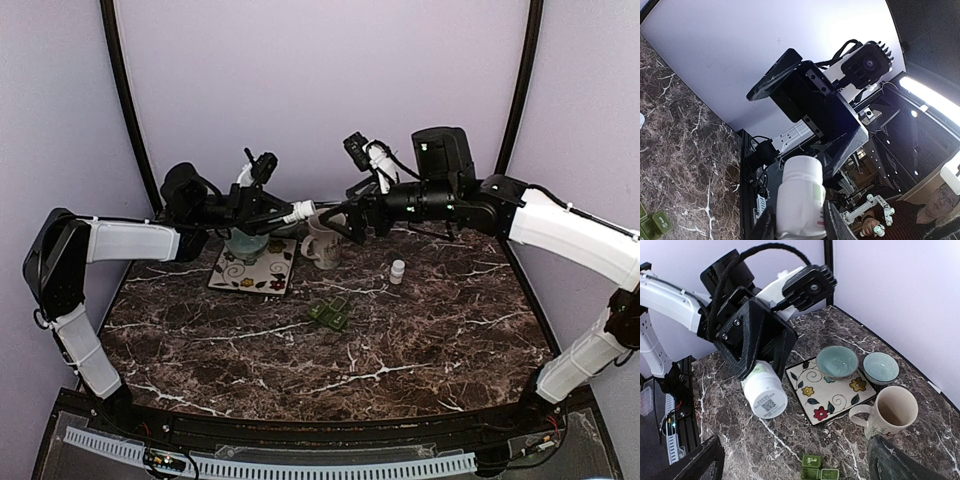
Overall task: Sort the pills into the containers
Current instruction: Pass from the right arm to the left, then unscrew the lid of the pill bottle.
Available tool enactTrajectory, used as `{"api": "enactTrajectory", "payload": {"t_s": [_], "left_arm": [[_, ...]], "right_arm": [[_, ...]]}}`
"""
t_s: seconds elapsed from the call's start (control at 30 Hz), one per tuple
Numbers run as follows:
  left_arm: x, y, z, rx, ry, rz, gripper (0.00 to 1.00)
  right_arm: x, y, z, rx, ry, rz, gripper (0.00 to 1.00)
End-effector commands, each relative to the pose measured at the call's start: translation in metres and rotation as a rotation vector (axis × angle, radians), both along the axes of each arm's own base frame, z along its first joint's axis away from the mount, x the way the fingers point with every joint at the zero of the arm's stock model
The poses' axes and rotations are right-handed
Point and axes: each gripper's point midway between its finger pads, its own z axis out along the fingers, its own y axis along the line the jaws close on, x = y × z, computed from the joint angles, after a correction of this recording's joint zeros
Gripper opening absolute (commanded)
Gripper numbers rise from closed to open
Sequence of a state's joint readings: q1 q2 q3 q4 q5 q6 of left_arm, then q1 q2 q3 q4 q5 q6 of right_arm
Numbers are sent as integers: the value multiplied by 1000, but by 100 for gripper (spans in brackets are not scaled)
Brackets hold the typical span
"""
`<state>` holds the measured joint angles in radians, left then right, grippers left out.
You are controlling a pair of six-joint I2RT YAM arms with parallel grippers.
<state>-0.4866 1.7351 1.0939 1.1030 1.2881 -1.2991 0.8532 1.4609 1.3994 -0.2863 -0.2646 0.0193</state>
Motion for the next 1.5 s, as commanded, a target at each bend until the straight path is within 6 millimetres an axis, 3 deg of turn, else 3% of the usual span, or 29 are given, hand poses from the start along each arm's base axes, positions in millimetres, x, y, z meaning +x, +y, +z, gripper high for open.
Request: {"api": "enactTrajectory", "payload": {"t_s": [0.0,0.1,0.17,0.3,0.4,0.63,0.73,0.8,0.93,1.2,1.47], "left_arm": [[2,3,17,-21,-75,17,0],[4,2,14,-3,-80,29,0],[4,2,13,8,-84,38,0],[4,3,11,24,-86,46,0],[3,4,15,26,-98,55,0],[16,8,16,111,-252,219,0],[23,13,18,146,-333,296,0],[28,16,18,168,-384,343,0],[33,19,19,217,-476,402,0],[31,11,6,275,-554,382,0],[27,1,6,264,-573,342,0]], "right_arm": [[25,-22,32,136,-40,-208,100],[41,-40,50,244,-53,-355,100],[45,-40,62,276,-79,-347,99],[62,-35,60,230,-69,-366,78],[69,-30,48,219,52,-357,70],[68,-18,26,366,574,-177,53],[63,-19,29,391,669,-135,51],[64,-14,17,372,753,-118,50],[57,-5,14,384,876,-45,47],[51,0,11,386,966,-9,45],[44,13,-5,350,1024,9,46]]}}
